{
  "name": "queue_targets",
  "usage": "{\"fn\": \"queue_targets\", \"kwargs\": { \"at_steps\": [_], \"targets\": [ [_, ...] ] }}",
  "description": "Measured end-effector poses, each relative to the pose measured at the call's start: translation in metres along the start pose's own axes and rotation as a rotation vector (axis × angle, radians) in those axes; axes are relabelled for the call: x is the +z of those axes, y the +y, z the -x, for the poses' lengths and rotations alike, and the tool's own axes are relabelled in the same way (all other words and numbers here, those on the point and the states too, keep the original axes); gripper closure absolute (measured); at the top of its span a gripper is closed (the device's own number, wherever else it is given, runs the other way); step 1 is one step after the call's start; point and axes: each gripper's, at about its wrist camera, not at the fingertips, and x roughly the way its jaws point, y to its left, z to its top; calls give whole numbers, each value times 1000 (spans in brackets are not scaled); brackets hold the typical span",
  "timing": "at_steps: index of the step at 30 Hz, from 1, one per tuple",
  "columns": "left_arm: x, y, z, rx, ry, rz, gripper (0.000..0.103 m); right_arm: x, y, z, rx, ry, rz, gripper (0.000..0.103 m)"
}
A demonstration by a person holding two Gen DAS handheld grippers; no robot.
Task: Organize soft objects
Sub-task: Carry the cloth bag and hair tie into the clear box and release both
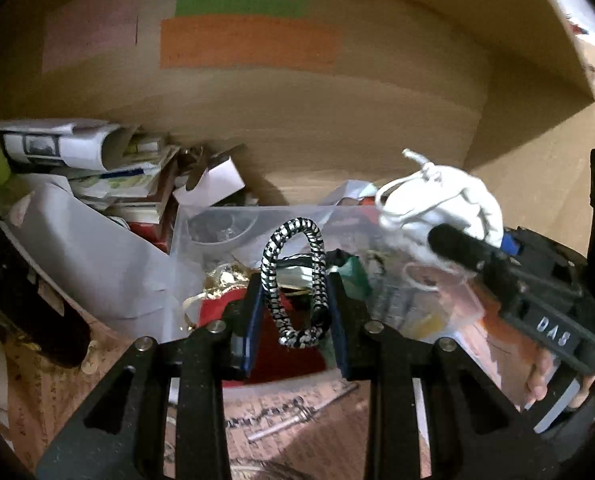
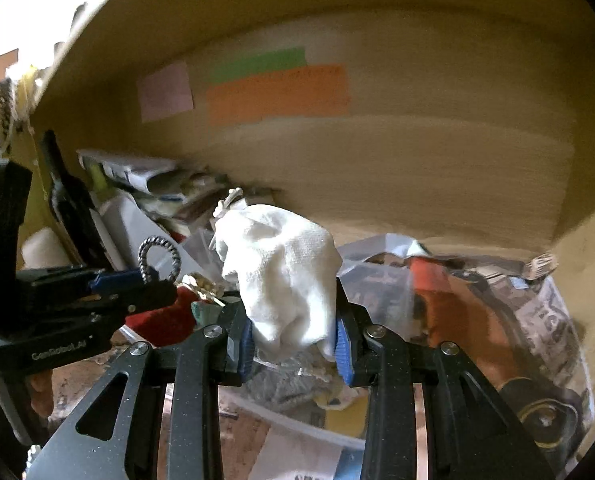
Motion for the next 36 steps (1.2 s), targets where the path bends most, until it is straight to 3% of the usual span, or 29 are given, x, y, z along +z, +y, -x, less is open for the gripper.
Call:
{"fn": "queue_targets", "kwargs": {
  "at_steps": [8, 13, 15, 17, 19, 23, 25, 36],
  "targets": [
    [-3, 6, -44, -7, 84, 13, 73, -18, -3, -48, -19, 140, 19, 72],
    [-8, 8, -56, -11, 118, 23, 60, -22, -4, -58, -21, 174, 20, 71],
    [-9, 7, -56, -16, 122, 20, 59, -23, -3, -57, -25, 175, 25, 67],
    [-7, 7, -57, -20, 118, 15, 55, -23, -3, -58, -29, 176, 26, 53],
    [-7, 7, -53, -21, 108, 12, 53, -22, -3, -56, -33, 169, 25, 49],
    [-4, 10, -39, -16, 63, 24, 41, -17, -4, -45, -28, 137, 23, 40],
    [-2, 11, -26, -20, 31, 28, 41, -13, -4, -34, -27, 104, 22, 36],
    [1, -3, 68, -6, -212, -9, 35, 6, 14, 41, -15, -92, 54, 33]
  ]
}}
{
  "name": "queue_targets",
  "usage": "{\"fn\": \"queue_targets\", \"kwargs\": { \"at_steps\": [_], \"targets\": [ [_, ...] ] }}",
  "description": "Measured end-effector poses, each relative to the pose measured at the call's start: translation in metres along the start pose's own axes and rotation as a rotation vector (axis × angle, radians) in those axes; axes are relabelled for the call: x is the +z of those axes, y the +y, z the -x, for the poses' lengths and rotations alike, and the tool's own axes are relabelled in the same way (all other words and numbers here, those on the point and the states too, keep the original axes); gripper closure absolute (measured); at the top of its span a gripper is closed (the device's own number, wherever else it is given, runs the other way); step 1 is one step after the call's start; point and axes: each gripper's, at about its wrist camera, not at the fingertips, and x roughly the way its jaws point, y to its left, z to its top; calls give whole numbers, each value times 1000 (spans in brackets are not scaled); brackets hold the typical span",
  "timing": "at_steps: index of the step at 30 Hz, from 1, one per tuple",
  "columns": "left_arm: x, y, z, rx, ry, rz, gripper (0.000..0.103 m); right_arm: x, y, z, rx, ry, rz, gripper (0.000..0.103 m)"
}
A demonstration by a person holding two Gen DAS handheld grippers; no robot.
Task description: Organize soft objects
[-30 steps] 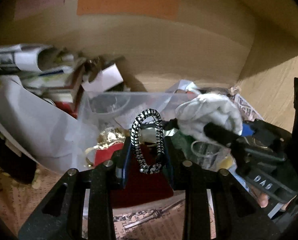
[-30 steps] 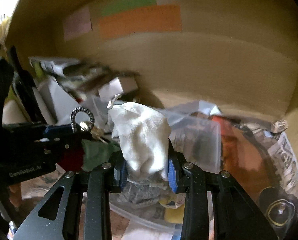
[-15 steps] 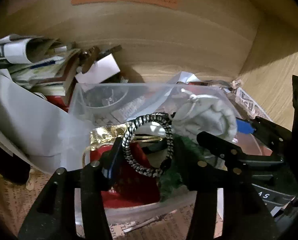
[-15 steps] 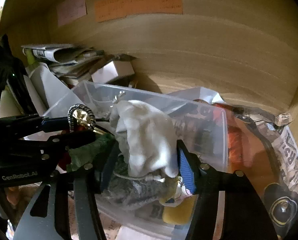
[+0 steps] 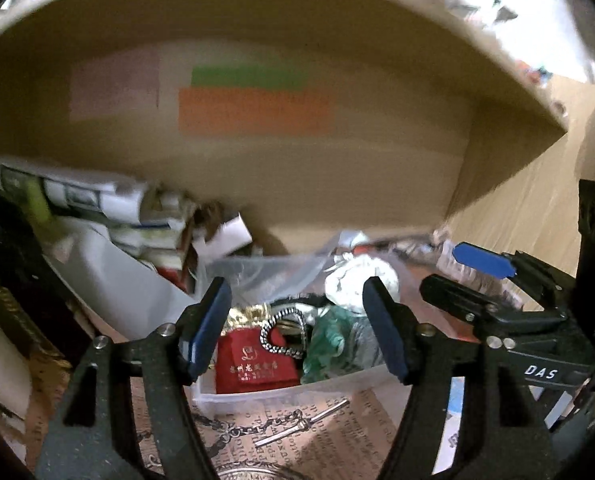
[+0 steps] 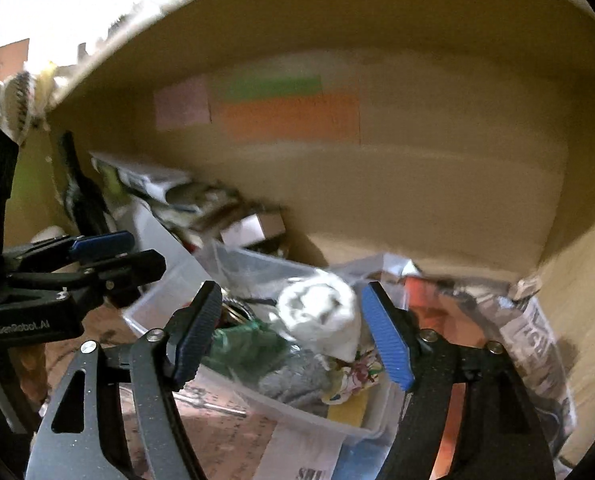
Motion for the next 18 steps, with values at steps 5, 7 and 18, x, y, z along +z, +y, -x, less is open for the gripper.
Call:
{"fn": "queue_targets", "kwargs": {
  "at_steps": [5, 7, 18],
  "targets": [
    [1, -4, 39, 6, -93, -6, 30, 6, 11, 39, 16, -98, 9, 30],
    [0, -6, 53, 10, -128, -9, 29, 8, 15, 53, 22, -138, 8, 26],
    [-9, -17, 87, 41, -219, -32, 10, 6, 22, 86, 21, -231, -9, 4]
  ]
}}
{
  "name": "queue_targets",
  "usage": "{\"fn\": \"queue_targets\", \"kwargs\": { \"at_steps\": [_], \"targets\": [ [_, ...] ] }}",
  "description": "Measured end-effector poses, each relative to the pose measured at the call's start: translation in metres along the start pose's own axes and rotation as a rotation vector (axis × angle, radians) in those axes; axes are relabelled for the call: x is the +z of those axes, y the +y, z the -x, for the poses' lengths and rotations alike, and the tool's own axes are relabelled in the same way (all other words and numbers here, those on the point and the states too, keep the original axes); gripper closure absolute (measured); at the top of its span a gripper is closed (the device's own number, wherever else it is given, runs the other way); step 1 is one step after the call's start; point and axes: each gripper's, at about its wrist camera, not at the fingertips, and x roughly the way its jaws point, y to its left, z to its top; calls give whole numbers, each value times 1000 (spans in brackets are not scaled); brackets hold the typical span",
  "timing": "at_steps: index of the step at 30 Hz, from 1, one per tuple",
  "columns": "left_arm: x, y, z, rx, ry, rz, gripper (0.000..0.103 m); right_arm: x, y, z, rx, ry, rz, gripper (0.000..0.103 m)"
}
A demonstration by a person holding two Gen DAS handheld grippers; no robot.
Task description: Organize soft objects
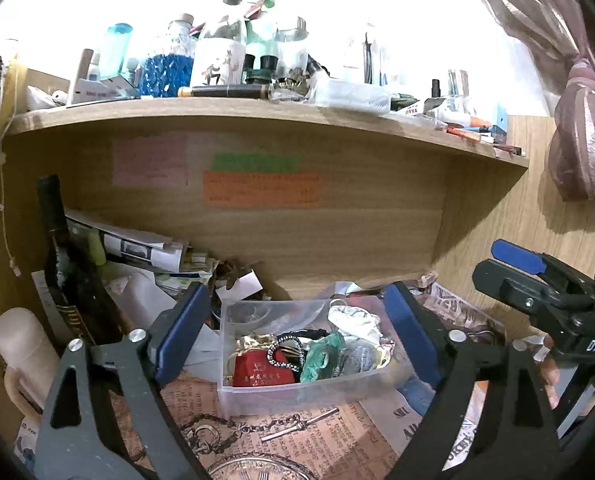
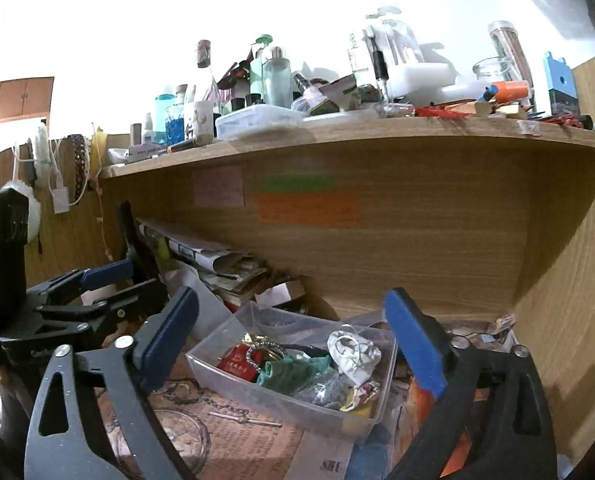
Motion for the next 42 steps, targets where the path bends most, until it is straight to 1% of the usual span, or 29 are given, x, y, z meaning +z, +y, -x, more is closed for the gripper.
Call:
{"fn": "queue_targets", "kwargs": {
  "at_steps": [1, 2, 5, 11, 20, 42],
  "targets": [
    [0, 0, 2, 5, -5, 0, 9, -1, 0, 2, -4, -5, -1, 1],
    [0, -2, 5, 9, -9, 0, 7, -1, 1, 3, -9, -9, -3, 0],
    [0, -3, 9, 15, -16, -1, 3, -2, -1, 5, -6, -7, -19, 0],
    [-1, -5, 13, 21, -24, -11, 1, -6, -6, 8, -7, 1, -43, 0],
    [0, -7, 17, 24, -35, -15, 0, -6, -6, 11, -11, -6, -41, 0],
    [-1, -6, 18, 16, -31, -19, 0, -5, 1, 12, -9, -9, -26, 0]
  ]
}}
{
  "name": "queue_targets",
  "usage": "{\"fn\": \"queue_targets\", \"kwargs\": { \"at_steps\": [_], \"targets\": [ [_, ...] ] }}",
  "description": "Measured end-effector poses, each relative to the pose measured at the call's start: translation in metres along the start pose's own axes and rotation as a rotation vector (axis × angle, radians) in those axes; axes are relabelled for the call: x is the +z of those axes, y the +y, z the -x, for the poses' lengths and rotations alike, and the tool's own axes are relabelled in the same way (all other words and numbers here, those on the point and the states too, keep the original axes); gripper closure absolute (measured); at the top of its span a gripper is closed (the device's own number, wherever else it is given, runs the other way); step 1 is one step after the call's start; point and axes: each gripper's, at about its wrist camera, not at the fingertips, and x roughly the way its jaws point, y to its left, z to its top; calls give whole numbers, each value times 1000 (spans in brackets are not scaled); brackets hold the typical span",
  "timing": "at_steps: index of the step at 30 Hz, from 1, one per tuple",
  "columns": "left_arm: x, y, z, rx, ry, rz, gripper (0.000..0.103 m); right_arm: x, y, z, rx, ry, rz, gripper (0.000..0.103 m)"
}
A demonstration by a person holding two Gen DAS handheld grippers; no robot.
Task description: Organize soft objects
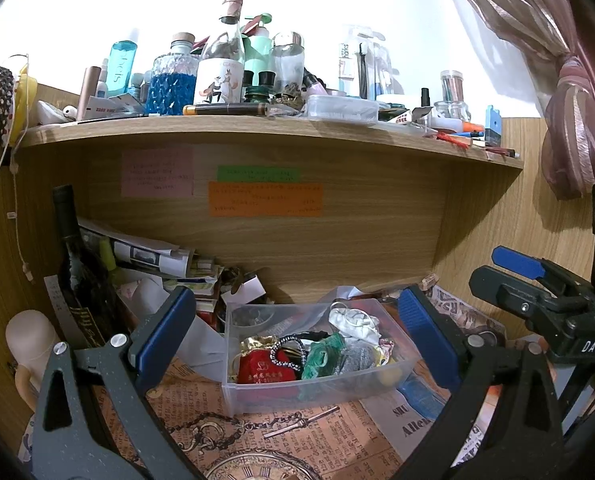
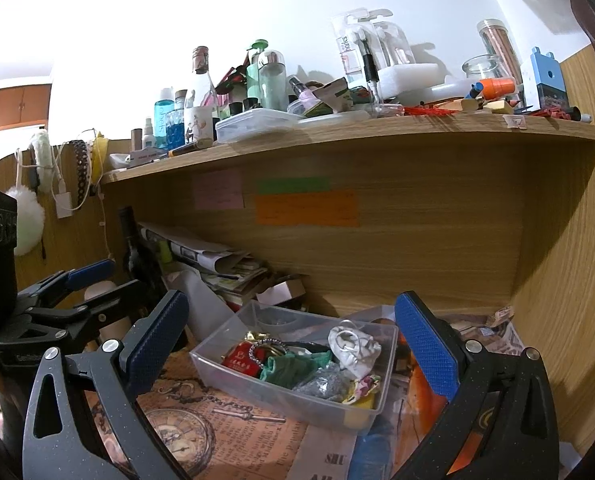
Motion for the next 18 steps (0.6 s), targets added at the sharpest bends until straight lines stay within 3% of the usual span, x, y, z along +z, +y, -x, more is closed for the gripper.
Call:
{"fn": "queue_targets", "kwargs": {
  "at_steps": [18],
  "targets": [
    [-1, 2, -3, -9, 9, 7, 0, -2, 2, -4, 5, 12, 5, 0]
  ]
}}
